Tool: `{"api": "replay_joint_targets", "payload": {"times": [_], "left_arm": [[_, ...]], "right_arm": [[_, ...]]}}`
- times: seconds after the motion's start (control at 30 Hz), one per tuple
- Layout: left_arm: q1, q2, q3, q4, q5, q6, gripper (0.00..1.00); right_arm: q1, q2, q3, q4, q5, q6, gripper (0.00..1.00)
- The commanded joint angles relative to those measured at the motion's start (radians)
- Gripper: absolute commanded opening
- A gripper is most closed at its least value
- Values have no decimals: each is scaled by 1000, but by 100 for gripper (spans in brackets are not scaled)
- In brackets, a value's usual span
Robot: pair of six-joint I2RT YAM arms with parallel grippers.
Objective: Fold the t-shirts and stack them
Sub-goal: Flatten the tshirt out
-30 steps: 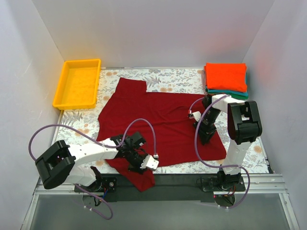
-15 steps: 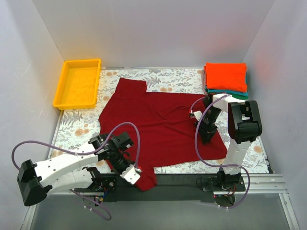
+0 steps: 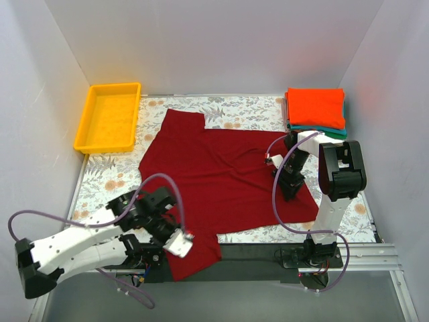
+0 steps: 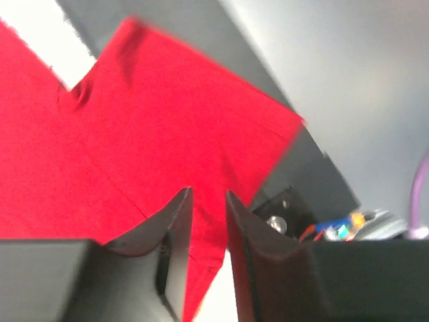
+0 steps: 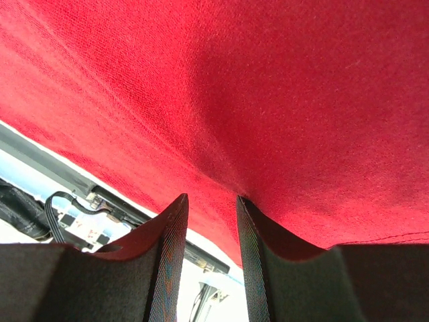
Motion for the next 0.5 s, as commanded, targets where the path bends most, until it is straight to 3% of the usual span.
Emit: {"api": "replay_joint_targets", "payload": {"times": [0.0, 0.03, 0.1, 0.13, 0.23, 0.33, 0.47], "left_arm": [[39, 124, 32, 262, -87, -439, 23], [104, 134, 31, 288, -79, -527, 19], [216, 173, 37, 315, 33, -543, 17], [354, 190, 40, 319, 71, -544, 17], [560, 308, 67, 331, 133, -564, 18], [709, 408, 94, 399, 113, -623, 19], [778, 529, 109, 459, -4, -669, 19]], "right_arm": [[-13, 20, -17, 164, 78, -53, 43], [-12, 16, -26, 164, 81, -58, 43], [-12, -3, -63, 167, 83, -67, 43], [-13, -10, -75, 167, 83, -76, 43], [-12, -42, -126, 170, 88, -93, 43], [-12, -72, -153, 172, 88, -99, 43], [-10, -121, -132, 142, 57, -113, 45]]}}
